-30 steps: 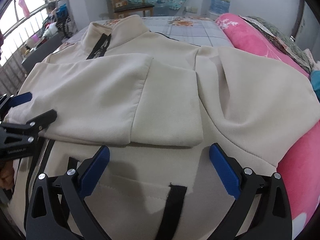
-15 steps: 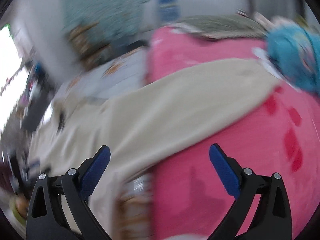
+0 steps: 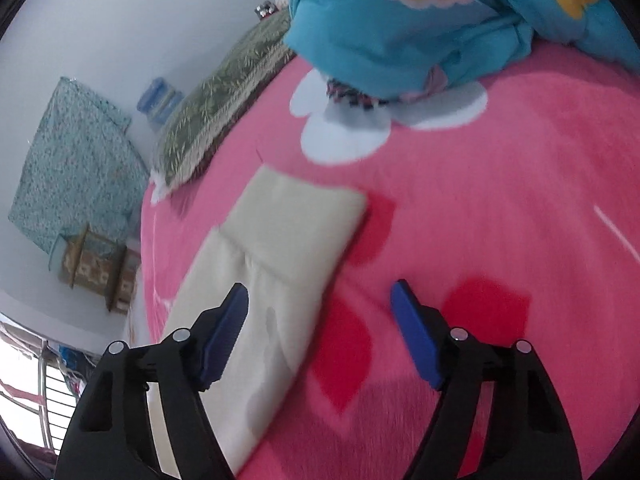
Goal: Fold large clothes
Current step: 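Move the right tool toward the sleeve end lying on the pink blanket, then close the right tool on the cream sleeve cuff and lift it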
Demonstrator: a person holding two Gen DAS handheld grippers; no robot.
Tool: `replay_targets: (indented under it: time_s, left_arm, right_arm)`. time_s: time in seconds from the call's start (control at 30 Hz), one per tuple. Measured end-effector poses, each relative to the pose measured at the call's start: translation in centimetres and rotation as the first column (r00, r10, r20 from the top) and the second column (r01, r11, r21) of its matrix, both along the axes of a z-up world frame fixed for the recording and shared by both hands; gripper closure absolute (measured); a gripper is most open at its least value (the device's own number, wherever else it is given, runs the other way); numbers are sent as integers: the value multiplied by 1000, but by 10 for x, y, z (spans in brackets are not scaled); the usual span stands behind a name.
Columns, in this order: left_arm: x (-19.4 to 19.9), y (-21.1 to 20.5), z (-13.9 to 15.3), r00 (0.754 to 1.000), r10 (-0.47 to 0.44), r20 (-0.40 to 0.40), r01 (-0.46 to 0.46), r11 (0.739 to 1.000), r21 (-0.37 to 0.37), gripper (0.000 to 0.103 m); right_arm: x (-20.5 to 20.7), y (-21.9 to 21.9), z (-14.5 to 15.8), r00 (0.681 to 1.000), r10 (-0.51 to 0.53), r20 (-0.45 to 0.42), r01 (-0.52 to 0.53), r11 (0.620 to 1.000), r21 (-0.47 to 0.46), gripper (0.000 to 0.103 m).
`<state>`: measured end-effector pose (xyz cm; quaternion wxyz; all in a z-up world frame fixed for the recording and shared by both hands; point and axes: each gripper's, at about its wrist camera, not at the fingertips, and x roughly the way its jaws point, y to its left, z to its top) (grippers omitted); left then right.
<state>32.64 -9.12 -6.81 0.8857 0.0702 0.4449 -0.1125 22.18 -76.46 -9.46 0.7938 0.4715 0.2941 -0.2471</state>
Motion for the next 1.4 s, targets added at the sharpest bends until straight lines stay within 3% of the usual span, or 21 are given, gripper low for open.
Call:
replay_targets:
  time_s: [0.23,0.3,0.33,0.63,0.8,1.07,1.4]
  left_arm:
    - [0,0,0,1000,-1,0,1,1000,0,7]
    - [0,0,0,1000,-1,0,1,1000,-1,7]
    - [0,0,0,1000,-1,0,1,1000,-1,7]
    - [0,0,0,1000,-1,0,1,1000,-1,7]
    - [0,0,0,1000,-1,0,1,1000,-1,7]
    - [0,0,0,1000,-1,1,1,1000,-1,7]
    - [0,0,-1,1000,-3,0,3,1000,-2,7]
  right_arm:
    - [13,-17,-2,999,-42,-31,41,999,-23,51]
    - [13,-22,-2,997,-62,-37,61,998,-26,67]
    - [13,-23,-2,997,-73,-29,72,997,-20,70]
    - [11,-24,-8,994,-108,-16,108,994,17,72]
    - [13,-19,7,994,-92,-65,89,995,-44,94]
    - [0,4,55,999,-50,-7,49,990,-134,95]
    - [-18,58,138,995,56,77,-34,964,-265,96]
